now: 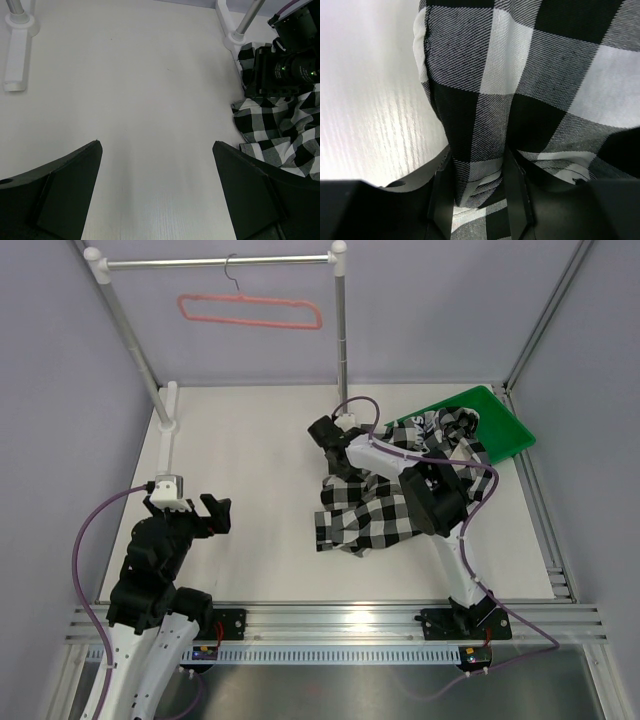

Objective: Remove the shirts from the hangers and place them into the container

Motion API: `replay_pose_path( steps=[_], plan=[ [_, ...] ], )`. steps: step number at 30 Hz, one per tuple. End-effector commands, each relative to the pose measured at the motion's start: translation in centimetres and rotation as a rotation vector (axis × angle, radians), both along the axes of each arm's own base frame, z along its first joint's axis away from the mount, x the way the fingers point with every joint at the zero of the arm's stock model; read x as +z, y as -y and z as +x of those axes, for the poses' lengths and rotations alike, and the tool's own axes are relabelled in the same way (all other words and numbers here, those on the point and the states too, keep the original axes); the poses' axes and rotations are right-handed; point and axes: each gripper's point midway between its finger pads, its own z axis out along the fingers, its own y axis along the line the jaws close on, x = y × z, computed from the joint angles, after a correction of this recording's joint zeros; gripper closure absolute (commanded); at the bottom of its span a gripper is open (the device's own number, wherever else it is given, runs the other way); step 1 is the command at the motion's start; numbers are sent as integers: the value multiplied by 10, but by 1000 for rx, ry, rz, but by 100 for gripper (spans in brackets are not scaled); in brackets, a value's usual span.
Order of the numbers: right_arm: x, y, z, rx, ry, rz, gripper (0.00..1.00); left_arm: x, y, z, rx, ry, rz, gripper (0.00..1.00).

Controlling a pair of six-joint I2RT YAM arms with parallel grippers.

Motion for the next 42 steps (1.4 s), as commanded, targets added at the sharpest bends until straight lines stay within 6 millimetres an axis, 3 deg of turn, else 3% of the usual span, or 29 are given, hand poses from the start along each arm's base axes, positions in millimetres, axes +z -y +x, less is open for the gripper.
replay_pose_path(
  steps=[1, 5, 7, 11, 14, 19, 27, 30, 36, 39, 42],
  plan=[
    [48, 17, 3, -34, 95, -26, 57, 10, 1, 2, 5, 43, -20, 1],
    [73, 20, 5, -26, 130, 3, 61, 10, 1, 2, 5, 44, -20, 1],
    [82, 25, 6, -28, 144, 3, 71, 9, 1, 2, 5, 40, -19, 1],
    [103, 38, 11, -46, 173, 29, 79, 9, 1, 2, 5, 43, -20, 1],
    [108, 48, 15, -55, 180, 45, 81, 9, 1, 2, 3, 43, -20, 1],
    [89, 50, 17, -36, 146, 58, 82, 10, 1, 2, 4, 44, -20, 1],
    [32, 31, 7, 29, 56, 96, 88, 9, 0, 2, 8, 43, -19, 1],
    [20, 22, 2, 58, 41, 118, 88, 9, 0, 2, 8, 43, -19, 1],
    [11, 2, -1, 105, 28, 143, 90, 9, -1, 2, 12, 40, -18, 1],
    [18, 9, 1, 96, 44, 116, 99, 9, -1, 2, 14, 39, -17, 1],
    [38, 29, 8, 71, 79, 75, 100, 9, -1, 2, 12, 40, -18, 1]
  ],
)
